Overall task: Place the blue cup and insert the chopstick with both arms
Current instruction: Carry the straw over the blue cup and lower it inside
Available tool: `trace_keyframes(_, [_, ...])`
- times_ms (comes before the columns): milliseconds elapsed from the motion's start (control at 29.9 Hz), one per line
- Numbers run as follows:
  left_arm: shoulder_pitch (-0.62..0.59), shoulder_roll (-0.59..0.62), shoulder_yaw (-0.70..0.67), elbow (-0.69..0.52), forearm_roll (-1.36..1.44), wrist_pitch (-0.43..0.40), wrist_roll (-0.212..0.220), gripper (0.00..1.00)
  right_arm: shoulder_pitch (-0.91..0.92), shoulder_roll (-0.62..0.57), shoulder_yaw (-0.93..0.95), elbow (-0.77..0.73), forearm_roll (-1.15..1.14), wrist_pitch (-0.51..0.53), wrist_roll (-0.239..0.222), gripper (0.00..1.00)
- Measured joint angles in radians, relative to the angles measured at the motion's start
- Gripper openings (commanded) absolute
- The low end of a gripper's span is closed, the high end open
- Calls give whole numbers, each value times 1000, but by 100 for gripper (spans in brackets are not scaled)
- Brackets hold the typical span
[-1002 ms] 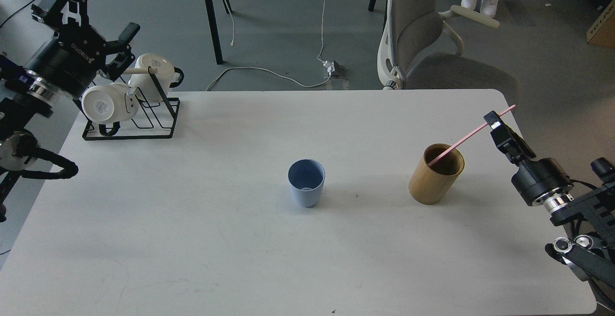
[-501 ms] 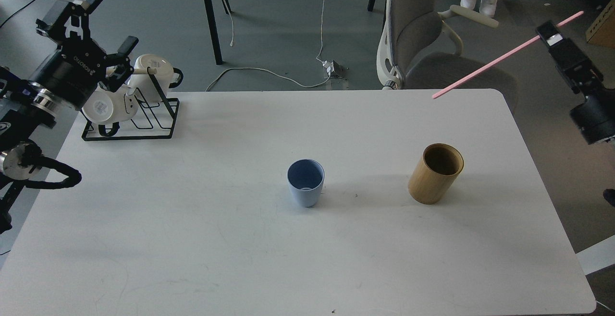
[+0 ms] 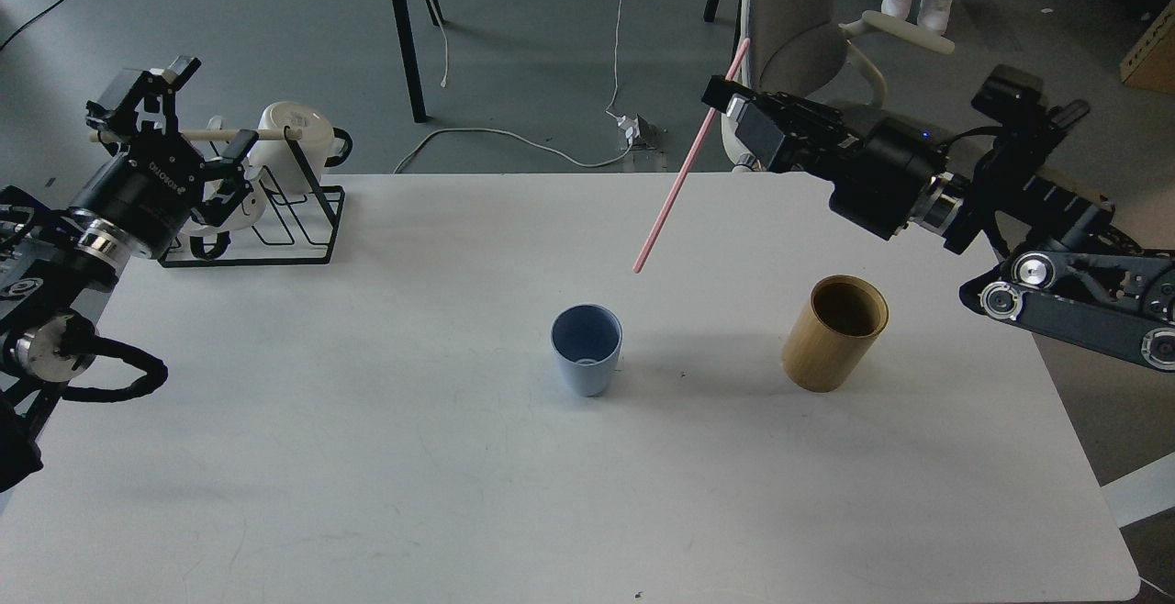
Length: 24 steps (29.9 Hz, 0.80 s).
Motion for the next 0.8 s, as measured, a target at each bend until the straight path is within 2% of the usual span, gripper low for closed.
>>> trace_keyframes(167, [6, -10, 0, 0, 0, 0, 0, 98, -4, 93, -26, -113, -89, -22, 0, 0])
trace_keyframes(568, [19, -10, -2, 1, 0, 0, 0, 98, -70, 247, -37, -220, -106, -53, 0, 0])
trace_keyframes(802, [19, -10, -2, 2, 0, 0, 0, 98, -104, 297, -38, -272, -105, -61, 0, 0])
